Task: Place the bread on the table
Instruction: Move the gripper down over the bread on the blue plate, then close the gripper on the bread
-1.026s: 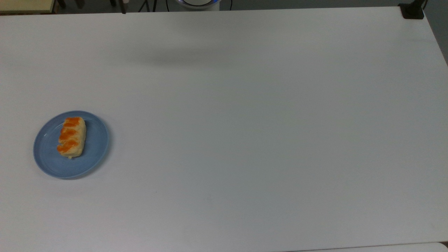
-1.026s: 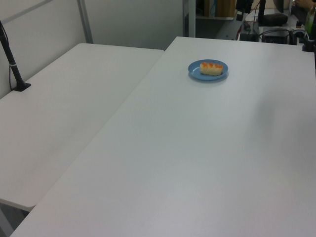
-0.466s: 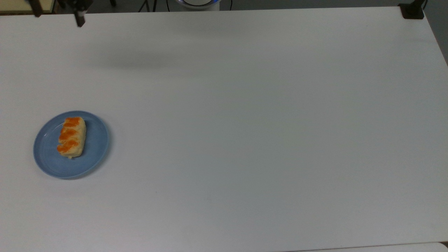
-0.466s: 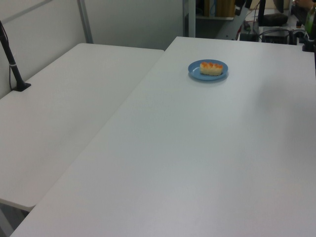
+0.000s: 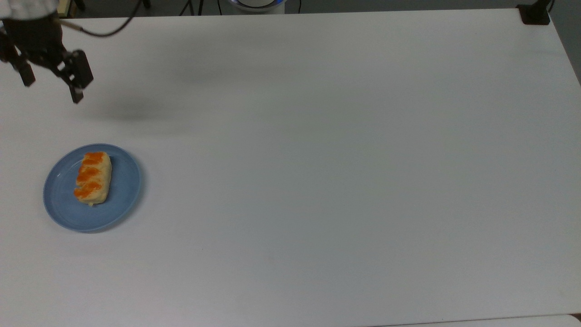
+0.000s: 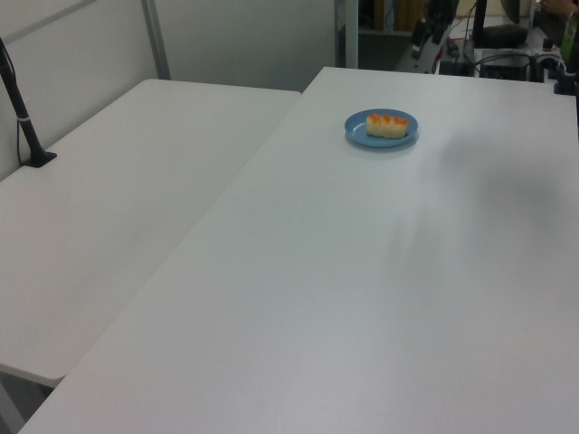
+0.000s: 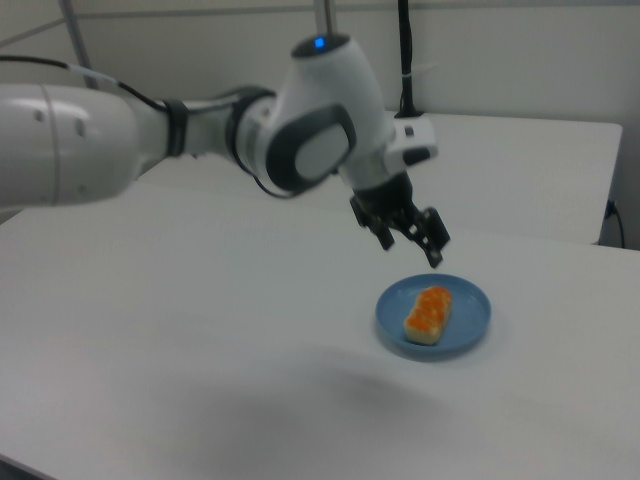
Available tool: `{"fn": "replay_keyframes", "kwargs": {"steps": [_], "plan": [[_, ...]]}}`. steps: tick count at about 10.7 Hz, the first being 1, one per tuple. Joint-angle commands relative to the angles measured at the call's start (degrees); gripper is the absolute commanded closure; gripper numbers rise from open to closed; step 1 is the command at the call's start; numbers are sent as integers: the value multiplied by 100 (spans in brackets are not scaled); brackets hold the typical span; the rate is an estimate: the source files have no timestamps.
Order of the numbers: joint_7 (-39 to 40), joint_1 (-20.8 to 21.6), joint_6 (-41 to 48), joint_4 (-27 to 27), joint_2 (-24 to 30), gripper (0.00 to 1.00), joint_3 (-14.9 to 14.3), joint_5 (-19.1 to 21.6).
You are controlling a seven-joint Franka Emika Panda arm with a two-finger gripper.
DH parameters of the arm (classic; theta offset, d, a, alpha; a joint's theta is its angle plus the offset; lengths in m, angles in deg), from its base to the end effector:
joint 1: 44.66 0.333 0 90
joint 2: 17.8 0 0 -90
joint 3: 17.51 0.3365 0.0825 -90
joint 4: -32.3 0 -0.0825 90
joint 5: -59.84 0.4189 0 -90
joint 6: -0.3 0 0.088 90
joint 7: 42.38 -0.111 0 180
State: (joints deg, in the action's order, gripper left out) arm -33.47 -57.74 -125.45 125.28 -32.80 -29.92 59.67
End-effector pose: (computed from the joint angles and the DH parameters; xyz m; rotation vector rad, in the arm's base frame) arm 0.6448 -0.2910 0.5109 2.9366 -0.4018 0.4263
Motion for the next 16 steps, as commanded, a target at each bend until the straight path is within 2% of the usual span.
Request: {"fn": "replay_keyframes", "kwargs": {"steps": [1, 3, 5, 7, 10, 11, 12, 14, 15, 16], "plan": [[14, 16, -1501, 667, -493, 0, 1, -79], [-135, 34, -2109, 686, -923, 0, 54, -71], [-319, 34, -2522, 677, -1118, 0, 107, -27], [-461, 25, -2639, 669, -1329, 0, 273, -79], [-444, 25, -2648, 668, -1470, 1, 282, -219], [-461, 17, -2648, 660, -1531, 28, 282, -568], [-461, 8, -2639, 668, -1532, 56, 282, -659], [-487, 8, -2604, 677, -1523, 81, 282, -660], [-609, 25, -2552, 669, -1471, 86, 282, -651], [-663, 8, -2334, 634, -1331, 86, 282, -651]]}}
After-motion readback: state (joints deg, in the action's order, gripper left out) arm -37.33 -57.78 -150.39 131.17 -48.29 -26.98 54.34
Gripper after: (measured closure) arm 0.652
